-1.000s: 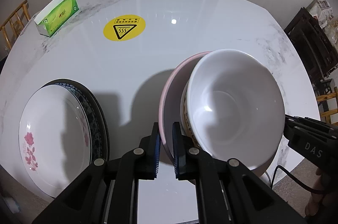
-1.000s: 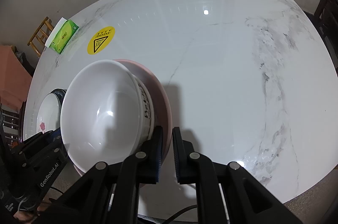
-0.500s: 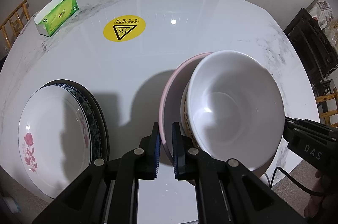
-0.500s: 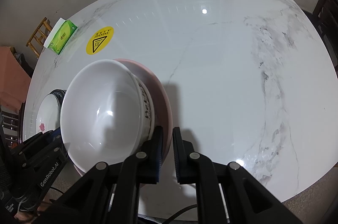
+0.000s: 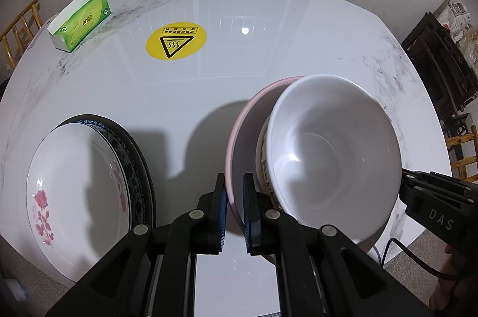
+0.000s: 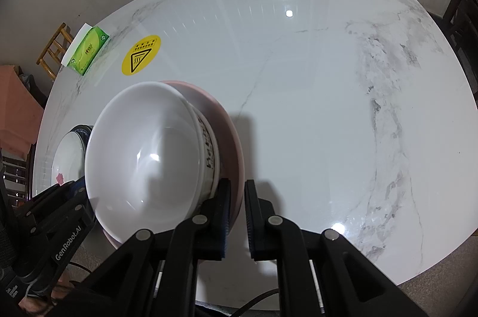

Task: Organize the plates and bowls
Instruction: 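Carry the nested bowl stack with both tools over the plate stack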

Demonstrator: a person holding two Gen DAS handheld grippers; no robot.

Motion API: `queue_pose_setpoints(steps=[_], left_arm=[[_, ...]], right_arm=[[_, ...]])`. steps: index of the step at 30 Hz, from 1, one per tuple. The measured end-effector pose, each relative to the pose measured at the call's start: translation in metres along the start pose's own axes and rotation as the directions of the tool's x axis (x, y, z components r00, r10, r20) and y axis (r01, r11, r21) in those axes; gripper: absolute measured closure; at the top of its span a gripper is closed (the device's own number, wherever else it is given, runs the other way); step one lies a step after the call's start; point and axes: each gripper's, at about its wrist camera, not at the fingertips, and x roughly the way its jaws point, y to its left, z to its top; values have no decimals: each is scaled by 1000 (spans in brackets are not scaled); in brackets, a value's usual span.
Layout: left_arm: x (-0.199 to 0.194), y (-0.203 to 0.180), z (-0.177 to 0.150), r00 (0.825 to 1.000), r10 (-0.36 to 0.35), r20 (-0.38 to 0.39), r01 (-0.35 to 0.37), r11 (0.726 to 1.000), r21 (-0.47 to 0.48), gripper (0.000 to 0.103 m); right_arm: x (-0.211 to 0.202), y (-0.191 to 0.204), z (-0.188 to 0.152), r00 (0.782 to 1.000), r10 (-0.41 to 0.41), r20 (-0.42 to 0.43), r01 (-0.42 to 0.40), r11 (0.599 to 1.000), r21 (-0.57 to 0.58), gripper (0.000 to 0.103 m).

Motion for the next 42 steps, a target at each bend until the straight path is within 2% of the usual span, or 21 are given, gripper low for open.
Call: queue_pose_setpoints(steps=[25, 42], left_arm=[[-14, 7, 2, 1000, 15, 25, -15, 1000, -3, 98], [-37, 43, 8, 997, 45, 57, -42, 998, -47, 98]], right_arm=[[-6, 12, 4, 1000, 5, 8, -4, 1000, -25, 93], [-10, 55, 17, 999, 30, 20, -28, 996, -80, 93]])
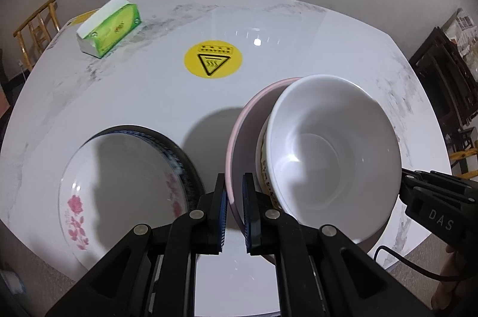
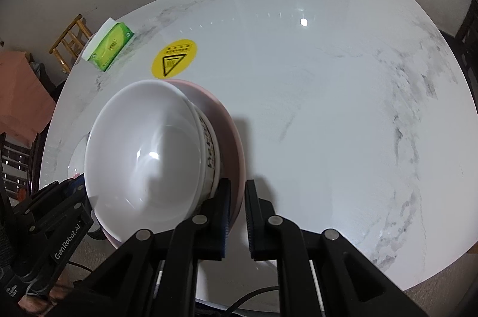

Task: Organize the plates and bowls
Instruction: 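Carry the nested bowl stack with both tools over the plate stack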

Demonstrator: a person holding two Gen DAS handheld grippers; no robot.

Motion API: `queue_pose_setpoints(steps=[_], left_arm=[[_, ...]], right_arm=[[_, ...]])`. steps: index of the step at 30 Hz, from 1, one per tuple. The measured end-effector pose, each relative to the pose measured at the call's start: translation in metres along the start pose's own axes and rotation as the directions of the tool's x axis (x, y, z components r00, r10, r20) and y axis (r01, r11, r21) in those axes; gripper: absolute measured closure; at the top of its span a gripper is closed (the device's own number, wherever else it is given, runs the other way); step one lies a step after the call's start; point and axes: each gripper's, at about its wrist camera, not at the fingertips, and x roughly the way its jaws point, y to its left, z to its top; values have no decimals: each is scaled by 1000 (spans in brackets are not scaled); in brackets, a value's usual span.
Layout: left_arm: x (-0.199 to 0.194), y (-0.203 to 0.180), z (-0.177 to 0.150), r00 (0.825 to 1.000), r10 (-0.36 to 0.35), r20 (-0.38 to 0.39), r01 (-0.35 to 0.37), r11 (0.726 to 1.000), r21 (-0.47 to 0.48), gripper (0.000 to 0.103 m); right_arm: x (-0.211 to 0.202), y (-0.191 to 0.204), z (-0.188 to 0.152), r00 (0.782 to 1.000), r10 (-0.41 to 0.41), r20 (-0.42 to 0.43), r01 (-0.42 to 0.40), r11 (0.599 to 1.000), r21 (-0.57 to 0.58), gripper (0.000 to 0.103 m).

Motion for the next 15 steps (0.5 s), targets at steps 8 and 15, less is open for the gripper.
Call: queue_pose_setpoints(steps=[8, 15], left_arm=[[-13, 30, -1, 999, 29, 13, -28, 998, -48, 98], [-29, 59, -6, 997, 68, 26, -65, 994, -93, 98]], right_arm=[[0, 35, 9, 1000, 21, -3, -21, 998, -64, 93], [1, 67, 12, 999, 44, -6, -45, 992, -114, 93]])
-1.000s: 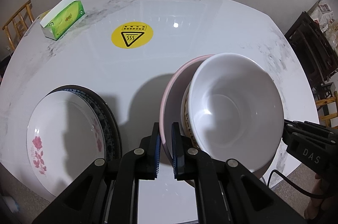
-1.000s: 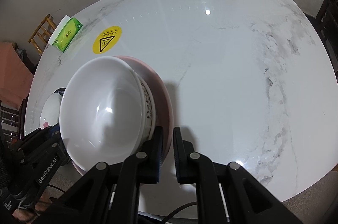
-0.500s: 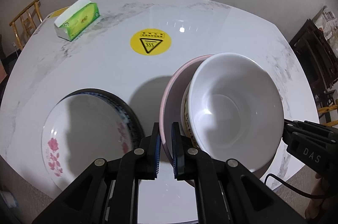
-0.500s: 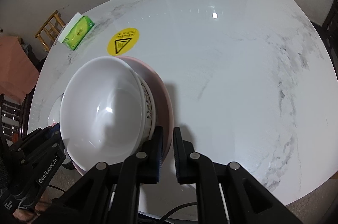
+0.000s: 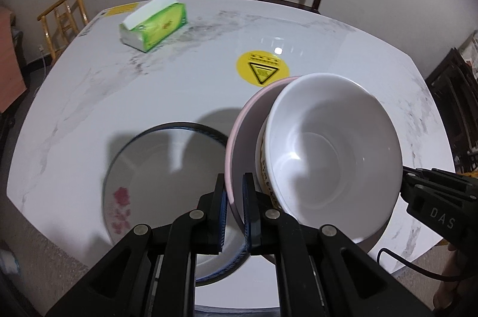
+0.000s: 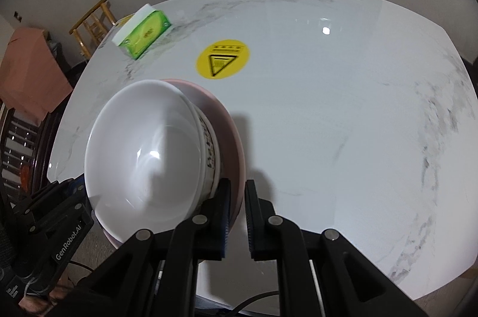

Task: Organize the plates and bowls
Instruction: 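Carry the nested bowl stack with both tools over the plate stack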

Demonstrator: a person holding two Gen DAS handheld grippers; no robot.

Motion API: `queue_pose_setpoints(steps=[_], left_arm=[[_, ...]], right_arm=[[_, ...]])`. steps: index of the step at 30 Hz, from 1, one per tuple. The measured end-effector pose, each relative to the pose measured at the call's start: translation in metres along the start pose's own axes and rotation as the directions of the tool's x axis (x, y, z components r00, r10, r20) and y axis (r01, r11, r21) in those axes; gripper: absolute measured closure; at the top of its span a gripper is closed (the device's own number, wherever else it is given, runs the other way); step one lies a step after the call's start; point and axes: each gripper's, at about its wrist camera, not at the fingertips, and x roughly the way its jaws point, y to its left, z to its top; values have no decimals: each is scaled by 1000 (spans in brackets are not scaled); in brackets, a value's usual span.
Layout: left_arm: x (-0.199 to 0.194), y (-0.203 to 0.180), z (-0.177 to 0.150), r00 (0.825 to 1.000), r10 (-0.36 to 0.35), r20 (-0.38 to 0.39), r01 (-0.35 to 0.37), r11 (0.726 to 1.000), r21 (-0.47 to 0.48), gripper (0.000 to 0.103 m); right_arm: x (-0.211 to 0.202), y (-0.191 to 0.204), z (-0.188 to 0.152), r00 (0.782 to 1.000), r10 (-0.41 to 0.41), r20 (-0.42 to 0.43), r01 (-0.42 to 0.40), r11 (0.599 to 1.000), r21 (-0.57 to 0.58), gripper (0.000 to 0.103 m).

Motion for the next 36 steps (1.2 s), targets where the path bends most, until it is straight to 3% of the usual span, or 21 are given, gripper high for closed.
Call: queue_pose_setpoints(steps=[20, 36], left_arm=[[-17, 86, -15, 997, 81, 3, -80, 989, -127, 98], [-5, 117, -27, 996, 77, -38, -83, 983, -166, 98]], right_arm=[[27, 99, 13, 998, 37, -55, -44, 988, -147, 93], [54, 128, 7, 993, 24, -118, -44, 984, -171, 93]])
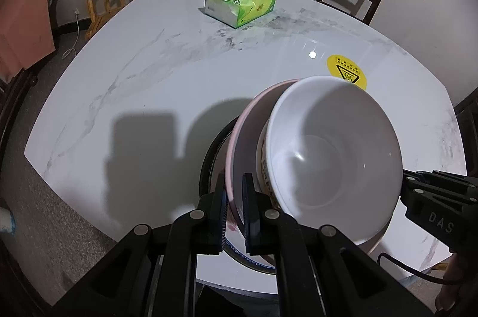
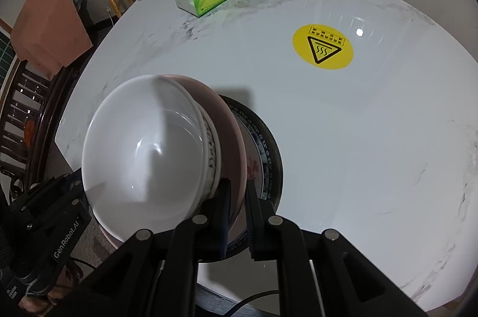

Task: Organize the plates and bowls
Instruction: 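Carry the nested bowl stack with both tools over the plate stack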

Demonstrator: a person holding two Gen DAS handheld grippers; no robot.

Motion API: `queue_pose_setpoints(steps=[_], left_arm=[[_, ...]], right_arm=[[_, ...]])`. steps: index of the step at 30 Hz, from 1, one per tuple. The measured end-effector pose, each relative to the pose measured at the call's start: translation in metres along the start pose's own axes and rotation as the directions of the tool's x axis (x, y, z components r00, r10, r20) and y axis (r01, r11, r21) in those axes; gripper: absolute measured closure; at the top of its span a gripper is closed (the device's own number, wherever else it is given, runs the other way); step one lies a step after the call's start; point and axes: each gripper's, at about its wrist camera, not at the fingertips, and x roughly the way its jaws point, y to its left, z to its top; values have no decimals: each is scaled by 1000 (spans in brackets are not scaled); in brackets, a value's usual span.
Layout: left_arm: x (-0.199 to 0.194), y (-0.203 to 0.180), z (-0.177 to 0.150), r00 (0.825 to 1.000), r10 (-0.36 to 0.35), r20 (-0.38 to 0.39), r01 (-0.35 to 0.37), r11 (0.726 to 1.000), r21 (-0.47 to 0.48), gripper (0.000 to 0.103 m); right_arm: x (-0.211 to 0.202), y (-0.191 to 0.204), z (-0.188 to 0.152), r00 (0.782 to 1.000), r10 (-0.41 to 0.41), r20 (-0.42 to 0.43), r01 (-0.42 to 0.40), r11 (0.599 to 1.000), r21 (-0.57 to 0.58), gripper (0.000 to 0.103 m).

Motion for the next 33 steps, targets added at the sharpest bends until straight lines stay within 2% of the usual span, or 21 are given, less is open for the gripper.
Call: queue_pose_setpoints(steps=[21, 27, 29, 31, 33], left_arm=[[5, 5, 0, 1000, -26, 16, 25, 1000, 13, 97], [5, 9, 0, 999, -24, 23, 24, 1000, 0, 88], [5, 11, 0, 1000, -14, 27, 14, 1000, -3, 81], [5, 13, 0, 1000, -11, 28, 11, 1000, -9, 77], [4, 15, 0, 999, -12, 32, 13, 1000, -11, 72]], right_arm=[[0, 5, -2, 1000, -27, 9, 27, 1000, -4, 91], [1, 1, -2, 1000, -15, 8, 15, 1000, 12, 90], [1, 0, -2, 1000, -23, 10, 23, 1000, 13, 87], [1, -3, -3, 999, -30, 13, 30, 999, 22, 77], [-1, -6, -4, 999, -33, 19, 32, 999, 22, 73]])
